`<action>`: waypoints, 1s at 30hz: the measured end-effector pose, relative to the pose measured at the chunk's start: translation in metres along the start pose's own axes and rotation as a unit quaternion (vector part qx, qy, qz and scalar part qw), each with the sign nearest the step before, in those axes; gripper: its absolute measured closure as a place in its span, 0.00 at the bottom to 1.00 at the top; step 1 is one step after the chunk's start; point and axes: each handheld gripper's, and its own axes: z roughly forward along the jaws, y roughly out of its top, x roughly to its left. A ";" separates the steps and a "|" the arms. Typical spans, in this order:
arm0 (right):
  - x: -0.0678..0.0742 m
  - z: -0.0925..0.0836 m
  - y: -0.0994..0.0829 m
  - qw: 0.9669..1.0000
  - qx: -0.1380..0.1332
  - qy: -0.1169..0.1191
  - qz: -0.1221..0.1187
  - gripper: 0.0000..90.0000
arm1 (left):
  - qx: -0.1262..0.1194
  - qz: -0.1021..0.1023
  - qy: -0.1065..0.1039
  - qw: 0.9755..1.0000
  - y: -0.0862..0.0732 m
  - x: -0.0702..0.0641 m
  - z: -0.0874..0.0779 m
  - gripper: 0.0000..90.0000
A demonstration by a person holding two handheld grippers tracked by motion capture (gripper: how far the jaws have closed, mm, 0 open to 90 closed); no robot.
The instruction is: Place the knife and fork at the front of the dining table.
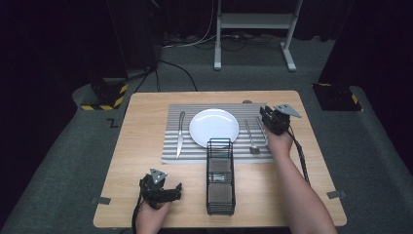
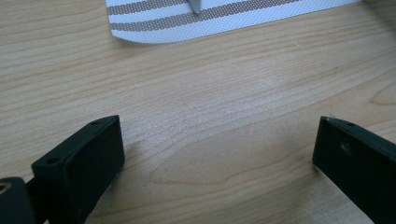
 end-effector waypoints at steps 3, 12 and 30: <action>0.004 -0.006 -0.003 1.000 0.000 0.003 -0.004 0.75 | 0.000 0.001 0.001 1.000 0.000 0.000 0.000 0.02; 0.011 -0.026 -0.008 1.000 0.011 0.004 -0.017 0.58 | 0.005 0.007 0.004 1.000 0.000 -0.001 0.000 0.02; 0.023 -0.094 -0.024 0.999 0.009 -0.011 -0.046 0.24 | 0.008 0.010 0.006 1.000 0.001 -0.003 0.001 0.01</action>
